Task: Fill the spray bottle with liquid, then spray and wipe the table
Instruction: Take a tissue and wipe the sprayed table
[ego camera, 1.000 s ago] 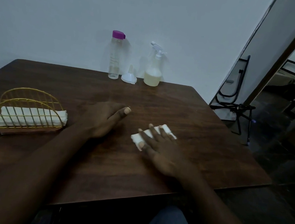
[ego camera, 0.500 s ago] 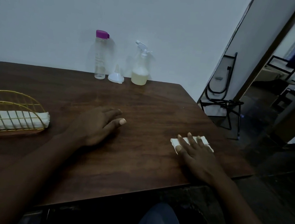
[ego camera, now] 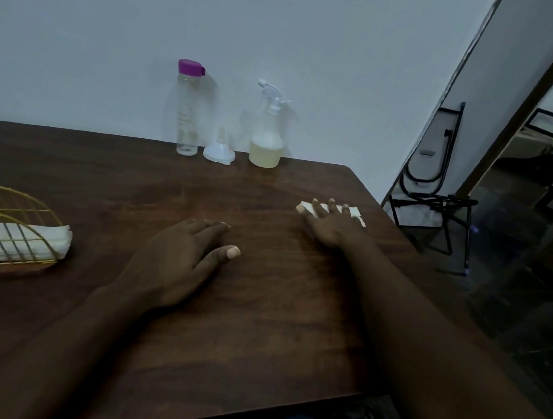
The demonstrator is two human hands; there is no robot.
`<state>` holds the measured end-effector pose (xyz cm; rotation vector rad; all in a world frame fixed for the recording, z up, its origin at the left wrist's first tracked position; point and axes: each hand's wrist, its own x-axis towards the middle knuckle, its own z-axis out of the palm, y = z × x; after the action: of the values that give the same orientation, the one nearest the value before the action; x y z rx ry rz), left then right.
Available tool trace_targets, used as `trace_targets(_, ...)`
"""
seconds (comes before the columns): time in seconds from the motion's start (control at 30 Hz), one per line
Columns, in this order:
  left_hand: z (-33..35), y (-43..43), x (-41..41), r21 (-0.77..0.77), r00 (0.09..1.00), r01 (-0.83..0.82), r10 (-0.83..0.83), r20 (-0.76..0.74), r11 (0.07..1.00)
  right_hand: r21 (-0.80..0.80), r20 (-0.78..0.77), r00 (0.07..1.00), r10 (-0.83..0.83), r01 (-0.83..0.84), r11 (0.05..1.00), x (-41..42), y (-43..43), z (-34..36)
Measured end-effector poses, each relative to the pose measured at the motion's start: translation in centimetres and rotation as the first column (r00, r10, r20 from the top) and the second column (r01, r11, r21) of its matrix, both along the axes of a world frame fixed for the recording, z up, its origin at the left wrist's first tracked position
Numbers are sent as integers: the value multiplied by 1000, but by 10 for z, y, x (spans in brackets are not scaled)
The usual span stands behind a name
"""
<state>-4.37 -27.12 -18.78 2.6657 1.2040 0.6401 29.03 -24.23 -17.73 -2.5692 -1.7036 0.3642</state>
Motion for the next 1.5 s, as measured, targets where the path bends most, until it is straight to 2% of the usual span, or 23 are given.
trace_targets(0.2,-3,10,-2,-54,999,-29,31,38,998,-5,14,1000,10,-10,1000,6,40,5)
trace_targets(0.4,-3,12,-6,-68,999,-36,38,19,997,27,21,998,51,-51,998,7,26,-3)
trace_targets(0.73,2,-9,-10,-86,999,-26,23,-31,996,53,39,989,144,-146,988,-21,-77,-14)
trace_targets(0.9,6,-25,-4,-28,994,15,-18,-111,999,57,43,986,158,-160,985,-54,-135,-12)
trace_targets(1.0,7,-42,-5,-11,995,29,-30,-93,1000,64,43,983,179,-182,981,-83,-169,-11)
trace_targets(1.17,9,-72,-29,25,998,-28,30,-46,999,178,20,969,246,-245,953,-124,-217,-19)
trace_targets(1.27,4,-84,-61,4,995,-91,91,-52,996,284,13,976,215,-210,936,-129,-233,-20)
trace_targets(1.4,-2,-91,-103,-9,979,-205,205,-18,979,202,103,973,207,-224,953,-151,-230,-26)
trace_targets(1.5,-3,-90,-124,-16,948,-314,314,44,949,209,55,965,256,-262,942,-183,-211,-20)
